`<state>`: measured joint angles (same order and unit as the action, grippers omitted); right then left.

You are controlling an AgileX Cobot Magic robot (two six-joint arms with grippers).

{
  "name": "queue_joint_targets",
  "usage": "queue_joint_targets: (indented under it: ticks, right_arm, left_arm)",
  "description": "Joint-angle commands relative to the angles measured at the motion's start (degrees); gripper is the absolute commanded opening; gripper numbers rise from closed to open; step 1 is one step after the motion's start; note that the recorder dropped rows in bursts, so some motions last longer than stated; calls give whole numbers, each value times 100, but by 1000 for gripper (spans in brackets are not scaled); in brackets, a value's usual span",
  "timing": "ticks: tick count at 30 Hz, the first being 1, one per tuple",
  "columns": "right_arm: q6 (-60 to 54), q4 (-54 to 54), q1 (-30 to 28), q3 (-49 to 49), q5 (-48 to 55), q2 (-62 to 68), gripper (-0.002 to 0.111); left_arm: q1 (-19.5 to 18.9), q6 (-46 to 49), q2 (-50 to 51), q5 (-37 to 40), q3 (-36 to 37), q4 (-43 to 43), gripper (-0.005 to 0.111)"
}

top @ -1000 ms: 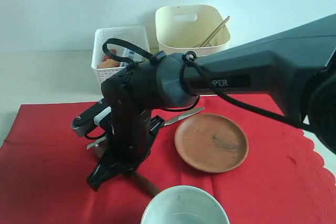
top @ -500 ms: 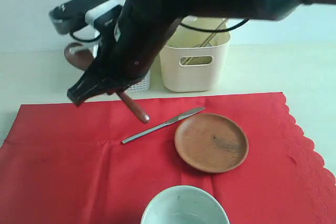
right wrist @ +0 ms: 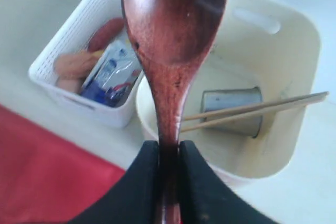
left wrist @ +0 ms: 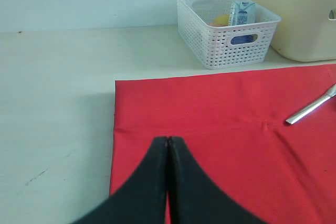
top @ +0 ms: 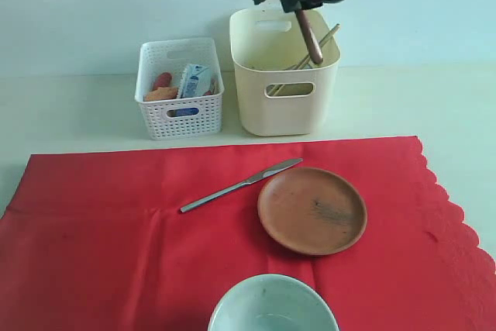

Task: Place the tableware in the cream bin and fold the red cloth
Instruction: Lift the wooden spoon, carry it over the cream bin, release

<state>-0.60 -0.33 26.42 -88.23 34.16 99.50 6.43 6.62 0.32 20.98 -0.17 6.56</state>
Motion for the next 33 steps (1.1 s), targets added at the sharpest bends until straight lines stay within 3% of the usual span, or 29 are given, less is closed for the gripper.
queue_joint_targets:
  ticks: [1,12,23,25,33]
  right_arm:
    - [-80,326,-356,-39,-1092,215,0]
    - [-80,341,-490,-39,-3470,1516,0]
    - [-234,318,-490,-534,-3518,2593,0]
    - [-234,318,-490,-544,-3449,2628,6]
    - [-234,302,-490,-544,-2970,2581,50]
  left_arm:
    - [-16,-16,-32,-54,17,0,0]
    - [-16,-16,-32,-54,17,0,0]
    - [-16,-4,-32,-54,17,0,0]
    - [-16,-4,-32,-54,17,0,0]
    - [-16,6,-32,-54,17,0,0]
